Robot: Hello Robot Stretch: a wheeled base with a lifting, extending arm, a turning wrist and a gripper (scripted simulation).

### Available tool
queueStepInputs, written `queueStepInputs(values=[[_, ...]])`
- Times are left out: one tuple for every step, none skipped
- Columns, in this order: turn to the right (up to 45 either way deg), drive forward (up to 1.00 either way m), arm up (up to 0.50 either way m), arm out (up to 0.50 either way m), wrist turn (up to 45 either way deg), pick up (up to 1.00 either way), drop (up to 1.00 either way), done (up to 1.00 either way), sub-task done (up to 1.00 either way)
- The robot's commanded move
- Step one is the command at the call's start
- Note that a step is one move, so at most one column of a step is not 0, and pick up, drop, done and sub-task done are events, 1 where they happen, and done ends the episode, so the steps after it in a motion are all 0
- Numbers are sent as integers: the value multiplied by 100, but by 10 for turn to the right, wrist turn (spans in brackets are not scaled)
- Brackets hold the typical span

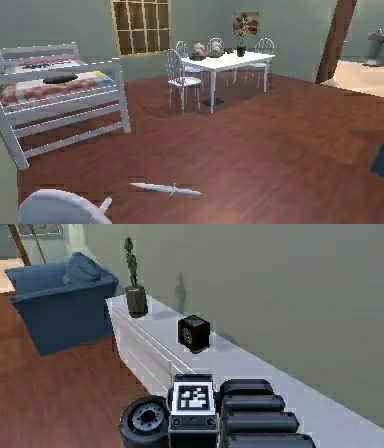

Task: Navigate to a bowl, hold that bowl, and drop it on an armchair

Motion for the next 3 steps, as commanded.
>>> queueStepInputs(values=[[450, 0, 0, 0, 0, 0, 0, 0, 0], [390, 0, 0, 0, 0, 0, 0, 0, 0], [0, 50, 0, 0, 0, 0, 0, 0, 0]])
